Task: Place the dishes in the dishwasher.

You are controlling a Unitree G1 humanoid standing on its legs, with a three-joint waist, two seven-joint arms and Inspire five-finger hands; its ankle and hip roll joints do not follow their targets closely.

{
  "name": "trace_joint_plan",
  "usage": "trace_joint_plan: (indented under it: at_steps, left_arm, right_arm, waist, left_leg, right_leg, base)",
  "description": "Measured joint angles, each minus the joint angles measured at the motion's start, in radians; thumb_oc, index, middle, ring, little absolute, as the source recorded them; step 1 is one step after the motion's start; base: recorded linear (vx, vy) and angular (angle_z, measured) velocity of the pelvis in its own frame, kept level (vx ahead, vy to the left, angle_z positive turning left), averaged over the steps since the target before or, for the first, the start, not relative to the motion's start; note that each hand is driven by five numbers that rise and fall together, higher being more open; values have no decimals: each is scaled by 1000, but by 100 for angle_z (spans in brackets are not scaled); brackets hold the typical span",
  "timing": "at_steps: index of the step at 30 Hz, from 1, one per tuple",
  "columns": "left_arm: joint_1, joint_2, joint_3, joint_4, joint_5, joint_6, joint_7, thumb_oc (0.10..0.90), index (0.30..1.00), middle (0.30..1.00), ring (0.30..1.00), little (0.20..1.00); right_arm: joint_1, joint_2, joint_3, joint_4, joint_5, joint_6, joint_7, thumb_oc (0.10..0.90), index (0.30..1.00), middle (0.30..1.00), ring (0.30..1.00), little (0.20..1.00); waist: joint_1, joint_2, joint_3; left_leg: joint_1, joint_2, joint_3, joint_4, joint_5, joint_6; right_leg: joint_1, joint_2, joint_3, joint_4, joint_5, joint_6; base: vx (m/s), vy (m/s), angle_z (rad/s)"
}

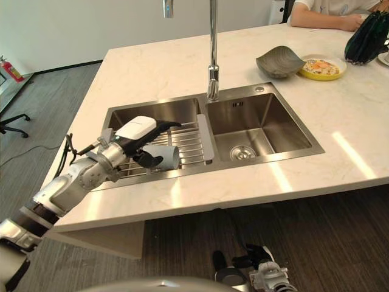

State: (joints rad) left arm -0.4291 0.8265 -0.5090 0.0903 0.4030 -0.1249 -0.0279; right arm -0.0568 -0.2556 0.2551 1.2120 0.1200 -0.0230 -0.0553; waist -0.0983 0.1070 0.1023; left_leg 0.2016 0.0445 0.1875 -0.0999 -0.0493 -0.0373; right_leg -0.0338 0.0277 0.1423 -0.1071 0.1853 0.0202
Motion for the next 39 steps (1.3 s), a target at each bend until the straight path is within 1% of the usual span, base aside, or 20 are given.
trace_joint_plan:
  at_steps: [3,5,9,18,19,20,21,23,25,28,29,30,31,33,34,35,36,37,38,39]
  left_arm:
    - [0,0,-7,25,0,6,-10,800,900,900,900,900]
    - [-2,1,-37,34,0,15,-24,800,900,900,900,900]
    - [-2,0,-64,34,0,17,-36,800,900,900,900,900]
    - [-48,-16,-104,102,0,27,-59,800,900,900,900,900]
    - [-88,-30,-135,131,3,27,-59,800,900,900,900,900]
    - [-88,-30,-135,131,3,27,-59,800,900,900,900,900]
    - [-113,-45,-153,153,13,25,-62,800,900,900,900,900]
    - [-132,-69,-157,190,33,20,-61,800,900,900,900,900]
    - [-145,-104,-188,253,43,31,-60,800,900,900,900,900]
    - [-152,-163,-190,308,65,49,-53,800,900,900,900,900]
    - [-153,-193,-185,346,62,50,-43,800,900,900,900,900]
    - [-156,-273,-129,417,58,56,-14,800,900,900,900,900]
    - [-168,-295,-113,449,57,65,-13,800,900,900,900,900]
    - [-212,-294,-156,508,56,72,-30,800,900,900,900,900]
    - [-212,-294,-156,508,56,72,-30,800,900,900,900,900]
    - [-217,-295,-161,524,56,70,-35,422,333,333,333,333]
    - [-220,-304,-162,538,57,71,-37,400,300,300,300,300]
    - [-222,-323,-158,559,58,75,-35,400,300,300,300,300]
    - [-222,-327,-155,562,61,79,-33,400,300,300,300,300]
    - [-222,-322,-155,561,62,81,-29,400,300,300,300,300]
  right_arm:
    - [1,0,0,0,0,0,0,800,900,900,900,900]
    - [1,-1,0,0,1,1,2,800,900,900,900,900]
    - [0,-1,0,0,1,1,7,800,900,900,900,900]
    - [-10,-5,1,0,4,8,20,800,900,900,900,900]
    - [-10,-7,2,1,3,13,24,800,900,900,900,900]
    - [-10,-7,2,1,3,13,24,800,900,900,900,900]
    - [-9,-7,5,0,2,12,24,800,900,900,900,900]
    - [-9,-8,7,-1,2,11,24,800,900,900,900,900]
    - [-17,-9,12,0,0,12,24,800,900,900,900,900]
    - [-17,-10,12,0,0,14,24,800,900,900,900,900]
    - [-17,-12,12,0,0,16,24,800,900,900,900,900]
    - [-19,-15,13,2,-1,25,25,800,900,900,900,900]
    - [-25,-18,33,2,-1,30,25,800,900,900,900,900]
    - [-31,-23,50,3,-2,36,29,800,900,900,900,900]
    - [-31,-23,50,3,-2,36,29,800,900,900,900,900]
    - [-32,-25,50,3,-2,39,31,800,900,900,900,900]
    - [-32,-26,50,4,-2,43,31,800,900,900,900,900]
    - [-36,-27,50,12,-2,47,33,800,900,900,900,900]
    - [-42,-25,51,20,-2,46,37,800,900,900,900,900]
    - [-42,-25,51,21,-2,46,39,800,900,900,900,900]
  waist:
    - [0,0,0]
    - [0,0,1]
    - [0,0,1]
    - [-5,-2,2]
    - [-1,-2,2]
    - [-1,-2,2]
    - [-7,-2,2]
    - [-8,-2,2]
    - [-14,-2,2]
    - [-16,-2,2]
    - [-16,-2,1]
    - [-13,1,-1]
    - [-14,0,-2]
    - [-16,3,-7]
    - [-16,3,-7]
    - [-17,6,-11]
    - [-16,5,-13]
    - [-15,8,-19]
    - [-14,5,-19]
    - [-14,8,-22]
  left_leg:
    - [0,0,0,0,-1,1]
    - [1,-1,2,0,-2,1]
    - [1,-2,4,0,-3,2]
    - [3,-2,8,0,-4,2]
    - [3,-3,8,0,-4,2]
    - [3,-3,8,0,-4,2]
    - [4,-5,10,0,-5,3]
    - [6,-5,14,0,-6,4]
    - [8,-6,21,0,-7,6]
    - [8,-7,22,0,-7,7]
    - [8,-6,22,0,-8,7]
    - [10,-6,21,0,-8,7]
    - [10,-7,20,0,-8,7]
    - [10,-7,21,0,-8,7]
    - [10,-7,21,0,-8,7]
    - [9,-8,22,0,-8,8]
    - [7,-7,23,0,-8,8]
    - [7,-7,23,0,-8,8]
    - [7,-7,23,0,-8,8]
    - [7,-7,23,0,-8,8]
  right_leg:
    - [0,0,1,0,0,1]
    - [0,0,3,0,1,1]
    - [-1,0,5,0,2,3]
    - [0,1,8,0,3,4]
    - [0,-1,8,0,4,5]
    - [0,-1,8,0,4,5]
    - [0,-1,11,0,4,5]
    - [0,0,16,0,4,6]
    - [-1,0,22,0,5,8]
    - [-1,0,23,0,5,8]
    - [0,0,22,0,5,8]
    - [1,-1,21,0,5,7]
    - [2,-1,22,0,5,8]
    - [3,-1,22,0,5,8]
    - [3,-1,22,0,5,8]
    - [3,-1,23,0,3,5]
    - [3,-1,23,0,2,4]
    - [3,-2,22,0,2,4]
    - [3,-2,21,0,2,4]
    - [2,-2,21,0,2,4]
  base:
    - [0,0,0]
    - [0,0,0]
    - [0,0,0]
    - [0,0,0]
    - [0,0,0]
    - [0,0,0]
    - [-9,9,-3]
    - [-9,6,-8]
    - [-8,-4,-10]
    - [0,0,0]
    - [0,0,0]
    - [0,0,0]
    - [0,0,0]
    - [0,0,0]
    - [0,0,0]
    - [0,0,0]
    - [0,0,0]
    - [0,0,0]
    - [0,0,0]
    - [0,0,0]
